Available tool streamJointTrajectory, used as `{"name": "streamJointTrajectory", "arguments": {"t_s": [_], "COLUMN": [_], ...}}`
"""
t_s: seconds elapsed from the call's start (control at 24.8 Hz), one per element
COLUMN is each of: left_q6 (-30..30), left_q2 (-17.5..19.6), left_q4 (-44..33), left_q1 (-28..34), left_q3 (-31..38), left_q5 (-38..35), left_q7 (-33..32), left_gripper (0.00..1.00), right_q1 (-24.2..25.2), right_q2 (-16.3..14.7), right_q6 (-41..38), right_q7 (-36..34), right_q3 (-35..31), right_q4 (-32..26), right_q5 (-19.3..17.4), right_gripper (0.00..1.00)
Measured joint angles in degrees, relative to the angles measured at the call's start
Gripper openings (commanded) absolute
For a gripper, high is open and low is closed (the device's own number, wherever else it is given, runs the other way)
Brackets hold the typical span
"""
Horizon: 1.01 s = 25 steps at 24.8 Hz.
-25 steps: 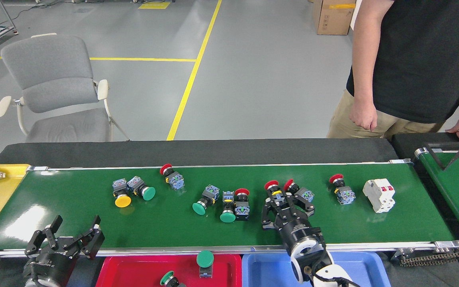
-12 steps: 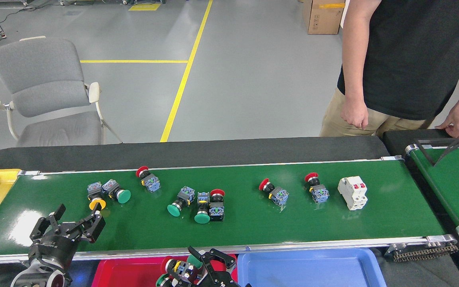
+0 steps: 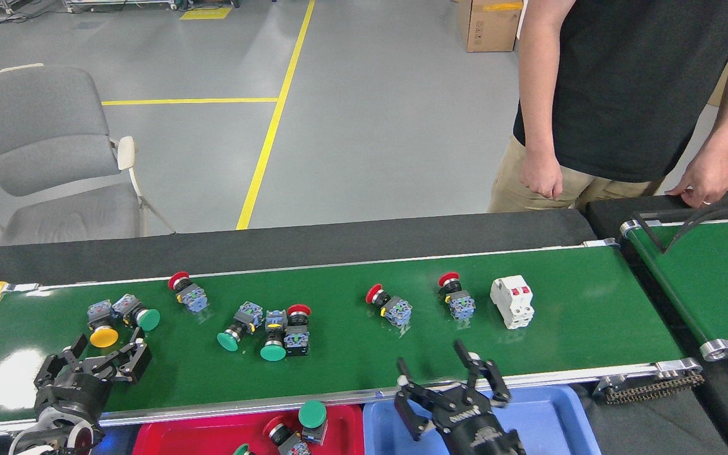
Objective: Pick switch part from conveyor to tray
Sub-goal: 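Open the right gripper around the white relay block and grasp it, then lift the white relay with the right gripper and release it into the blue tray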
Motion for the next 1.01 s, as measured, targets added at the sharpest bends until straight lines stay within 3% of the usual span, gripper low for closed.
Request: {"name": "streamJointTrajectory", "arguments": {"t_s": [0.12,0.24,0.52,0.65,0.69,0.73,0.81,0.85,0.93,1.01], "left_q6": [4.41,6.04,7.05,6.47,5.22,3.02,-3.28,-7.68,-15.98,-23.32], "left_q2": [1.08,2.20,2.83,2.49,2.08,1.79,1.09,0.90,0.73,0.51], "left_q4": [4.57,8.70,10.86,9.59,7.54,4.90,-3.36,-7.89,-18.48,-28.58], "left_q1": [-2.04,-4.11,-5.17,-4.94,-4.37,-3.66,0.35,3.33,11.24,20.45], "left_q3": [-0.45,-0.85,-0.86,-1.70,-3.11,-4.49,-7.94,-9.39,-11.03,-11.42], "left_q5": [0.00,0.09,0.57,0.58,0.59,0.94,2.65,3.98,6.05,6.97], "left_q7": [3.05,5.99,7.52,7.57,7.58,7.59,7.69,7.70,7.74,7.83], "left_gripper": [0.54,0.38,0.26,0.26,0.26,0.26,0.27,0.30,0.37,0.53], "right_q1": [0.09,-1.05,-11.86,-15.95,-16.93,-17.52,-17.75,-17.74,-17.73,-17.74], "right_q2": [0.00,0.01,0.04,1.04,1.57,1.88,1.85,1.80,1.38,0.89], "right_q6": [0.06,0.35,3.92,4.47,4.72,5.32,6.85,7.50,8.13,8.22], "right_q7": [-0.28,-0.52,1.62,1.86,1.92,1.96,2.02,2.08,2.44,2.74], "right_q3": [-3.36,-3.55,-3.52,-3.51,-3.49,-3.44,-3.38,-3.38,-3.29,-3.09], "right_q4": [0.12,0.83,11.11,15.94,17.52,18.57,19.37,19.55,19.60,19.58], "right_q5": [-0.05,-0.05,0.02,-0.12,-0.13,-0.13,-0.14,-0.14,-0.14,-0.14], "right_gripper": [0.99,0.99,0.99,0.96,0.90,0.74,0.32,0.17,0.04,0.02]}}
